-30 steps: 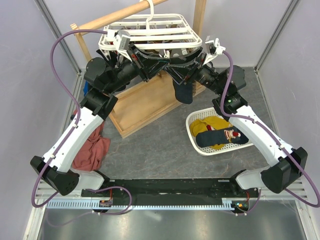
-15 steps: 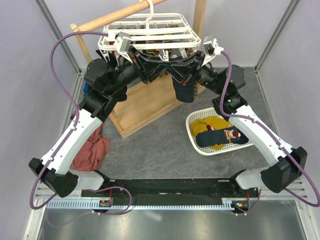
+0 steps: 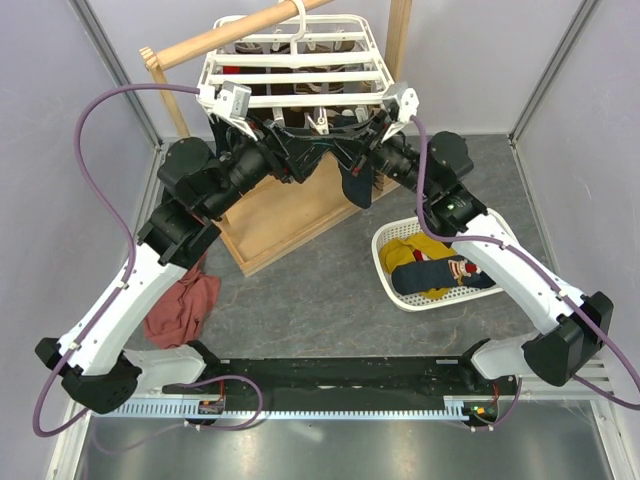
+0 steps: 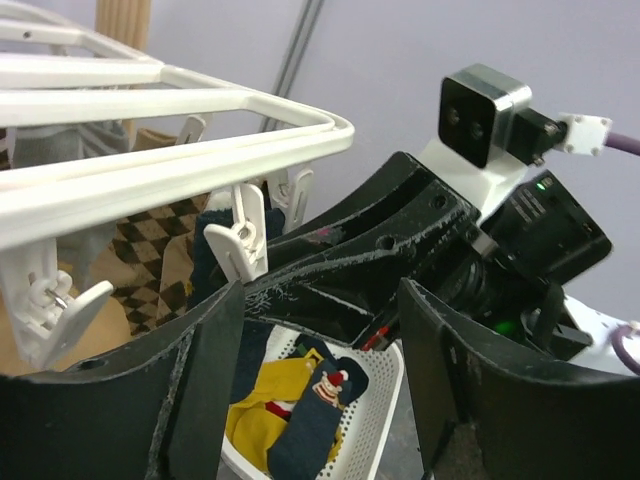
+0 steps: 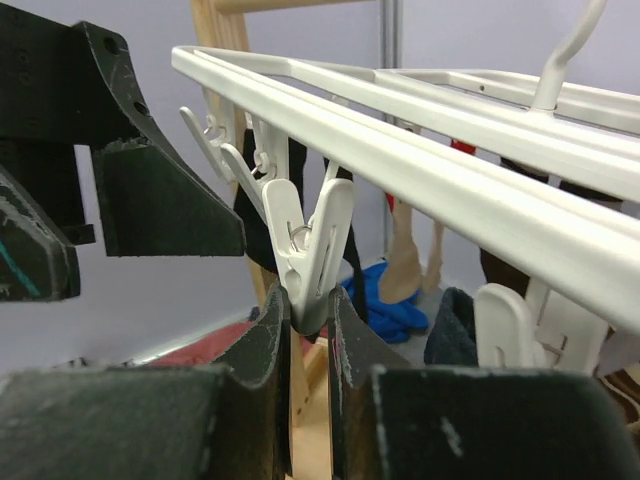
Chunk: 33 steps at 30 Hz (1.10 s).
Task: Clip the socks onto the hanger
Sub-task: Open the clamp at the hanger.
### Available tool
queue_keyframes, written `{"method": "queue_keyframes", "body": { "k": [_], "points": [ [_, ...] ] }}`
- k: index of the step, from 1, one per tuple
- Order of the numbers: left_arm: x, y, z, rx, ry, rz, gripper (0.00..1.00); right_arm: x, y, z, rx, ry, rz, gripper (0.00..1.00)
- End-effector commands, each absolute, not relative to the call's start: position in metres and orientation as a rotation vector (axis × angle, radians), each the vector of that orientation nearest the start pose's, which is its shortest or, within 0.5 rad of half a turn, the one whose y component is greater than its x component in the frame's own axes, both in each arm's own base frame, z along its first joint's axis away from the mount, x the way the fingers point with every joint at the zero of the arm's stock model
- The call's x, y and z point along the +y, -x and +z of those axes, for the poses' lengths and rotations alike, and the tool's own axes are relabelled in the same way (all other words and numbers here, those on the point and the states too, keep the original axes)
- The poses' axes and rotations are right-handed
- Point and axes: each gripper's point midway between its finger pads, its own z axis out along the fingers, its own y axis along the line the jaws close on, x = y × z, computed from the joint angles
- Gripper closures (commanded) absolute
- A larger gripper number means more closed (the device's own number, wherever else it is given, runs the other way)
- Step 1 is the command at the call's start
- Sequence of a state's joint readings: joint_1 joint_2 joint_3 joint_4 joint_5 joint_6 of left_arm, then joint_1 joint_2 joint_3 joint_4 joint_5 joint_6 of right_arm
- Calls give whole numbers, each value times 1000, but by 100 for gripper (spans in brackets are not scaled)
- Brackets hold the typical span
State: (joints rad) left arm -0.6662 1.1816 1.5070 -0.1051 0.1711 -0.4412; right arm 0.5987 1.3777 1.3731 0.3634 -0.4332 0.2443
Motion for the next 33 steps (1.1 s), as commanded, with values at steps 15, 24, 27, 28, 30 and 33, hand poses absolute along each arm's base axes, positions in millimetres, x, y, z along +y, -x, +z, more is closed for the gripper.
{"method": "queue_keyframes", "body": {
  "k": [15,24,27,28,30,33],
  "points": [
    [-235,-305,512,1500,52,-684,29,307,-315,498,1083,588,620,99],
    [-251,-308,510,1528,34,-725,30,311,-309,496,1079,597,546,99],
    [-249,-311,510,1532,45,-695,31,313,-307,494,1075,610,526,99],
    [-248,-313,509,1534,49,-685,32,311,-307,495,1080,597,514,99],
    [-247,-314,511,1532,50,-676,34,312,-308,492,1082,601,494,99],
    [-249,-316,513,1530,52,-673,39,313,-307,492,1082,605,474,99]
  ]
}}
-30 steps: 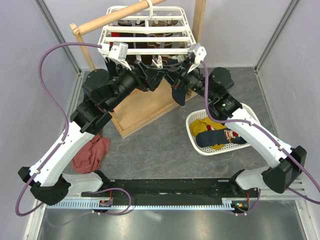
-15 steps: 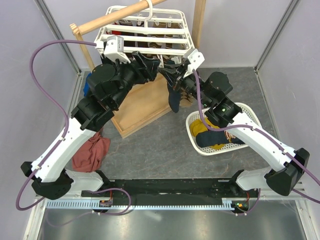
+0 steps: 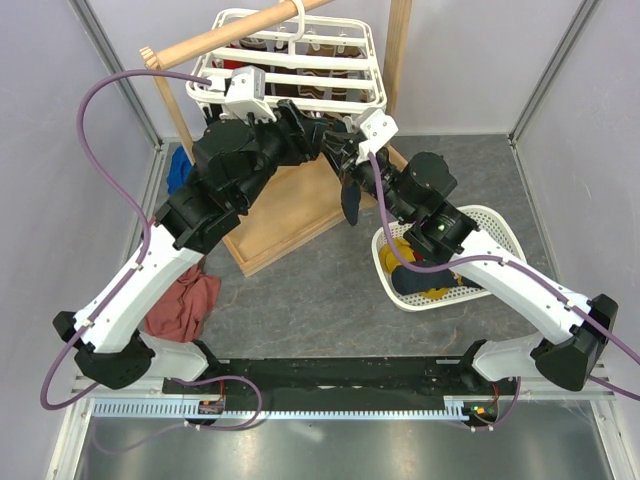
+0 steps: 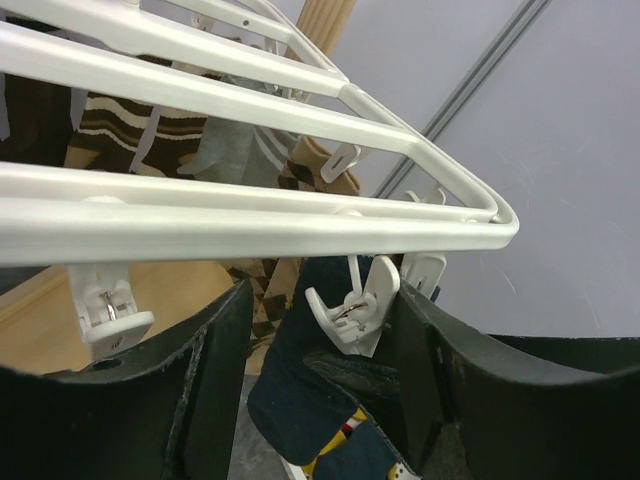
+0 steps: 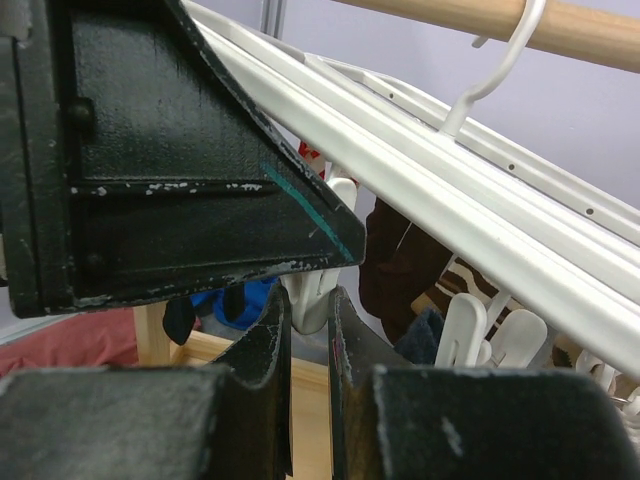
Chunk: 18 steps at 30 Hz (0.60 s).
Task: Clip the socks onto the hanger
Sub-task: Open the clamp at the hanger.
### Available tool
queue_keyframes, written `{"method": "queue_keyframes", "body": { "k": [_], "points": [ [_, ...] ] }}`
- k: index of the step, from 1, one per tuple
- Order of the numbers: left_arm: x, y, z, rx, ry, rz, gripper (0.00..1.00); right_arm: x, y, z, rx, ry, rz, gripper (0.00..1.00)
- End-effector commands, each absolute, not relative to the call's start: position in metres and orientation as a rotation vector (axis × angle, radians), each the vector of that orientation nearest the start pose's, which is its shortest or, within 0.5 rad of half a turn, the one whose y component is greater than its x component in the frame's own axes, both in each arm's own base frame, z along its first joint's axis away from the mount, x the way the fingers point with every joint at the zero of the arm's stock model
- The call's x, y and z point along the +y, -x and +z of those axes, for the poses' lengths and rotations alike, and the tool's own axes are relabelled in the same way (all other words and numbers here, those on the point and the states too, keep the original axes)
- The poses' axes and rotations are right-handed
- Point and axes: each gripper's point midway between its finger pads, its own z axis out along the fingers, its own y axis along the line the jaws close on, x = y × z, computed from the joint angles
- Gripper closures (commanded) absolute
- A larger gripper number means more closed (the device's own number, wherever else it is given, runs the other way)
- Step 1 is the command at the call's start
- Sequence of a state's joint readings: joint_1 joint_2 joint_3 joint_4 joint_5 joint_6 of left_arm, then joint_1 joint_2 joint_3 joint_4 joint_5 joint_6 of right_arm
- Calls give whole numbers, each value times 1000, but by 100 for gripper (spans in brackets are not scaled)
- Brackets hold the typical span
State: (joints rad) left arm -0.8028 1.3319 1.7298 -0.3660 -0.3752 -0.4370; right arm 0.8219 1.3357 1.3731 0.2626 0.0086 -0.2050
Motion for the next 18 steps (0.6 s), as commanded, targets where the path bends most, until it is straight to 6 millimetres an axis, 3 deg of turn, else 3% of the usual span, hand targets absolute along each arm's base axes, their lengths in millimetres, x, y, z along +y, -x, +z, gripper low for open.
{"method": "queue_keyframes", "body": {
  "k": [1,7,11,18],
  "points": [
    [-250,-316,513,1531,49,-670,39,314,-306,491,1082,608,470,99],
    [-247,-316,520,1524,57,-644,41,316,-306,488,1088,611,416,100],
    [-250,-319,514,1545,52,-633,44,318,-305,485,1090,620,384,100],
    [-251,-319,514,1550,49,-632,67,323,-306,477,1106,637,328,99]
  ]
}}
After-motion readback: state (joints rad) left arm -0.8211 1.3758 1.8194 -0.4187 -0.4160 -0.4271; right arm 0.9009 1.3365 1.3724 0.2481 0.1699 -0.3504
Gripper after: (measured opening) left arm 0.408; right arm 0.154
